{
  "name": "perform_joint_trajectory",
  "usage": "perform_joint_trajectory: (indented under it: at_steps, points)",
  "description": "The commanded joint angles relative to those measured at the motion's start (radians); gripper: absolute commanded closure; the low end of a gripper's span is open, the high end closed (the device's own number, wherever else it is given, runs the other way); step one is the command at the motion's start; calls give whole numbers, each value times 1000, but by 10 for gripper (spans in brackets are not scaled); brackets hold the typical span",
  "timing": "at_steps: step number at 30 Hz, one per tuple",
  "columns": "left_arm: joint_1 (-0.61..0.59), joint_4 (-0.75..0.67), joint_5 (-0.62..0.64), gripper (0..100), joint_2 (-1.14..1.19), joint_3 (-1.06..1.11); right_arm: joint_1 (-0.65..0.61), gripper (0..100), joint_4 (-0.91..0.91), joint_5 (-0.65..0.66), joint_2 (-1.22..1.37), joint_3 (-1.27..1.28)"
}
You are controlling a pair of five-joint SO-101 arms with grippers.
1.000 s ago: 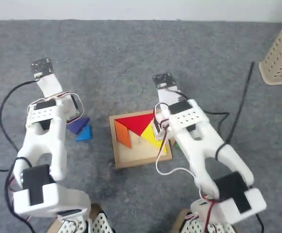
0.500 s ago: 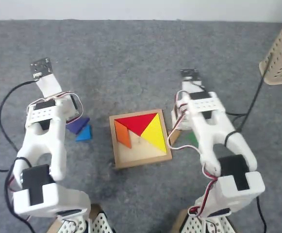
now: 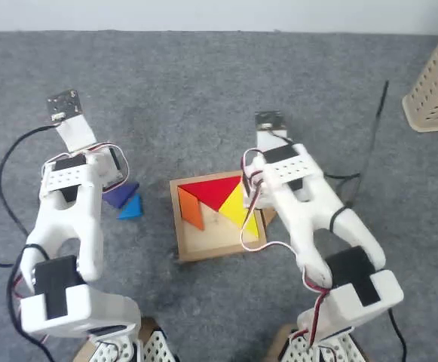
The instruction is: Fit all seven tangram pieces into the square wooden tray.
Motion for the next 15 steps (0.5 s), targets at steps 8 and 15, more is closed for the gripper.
perform_joint_trajectory:
  at_steps: [8, 15]
  points:
    - [9, -20, 5, 988, -41, -28, 140, 818, 56, 32, 162, -106]
    - [8, -20, 5, 988, -41, -28, 216, 818, 54, 34, 157, -118]
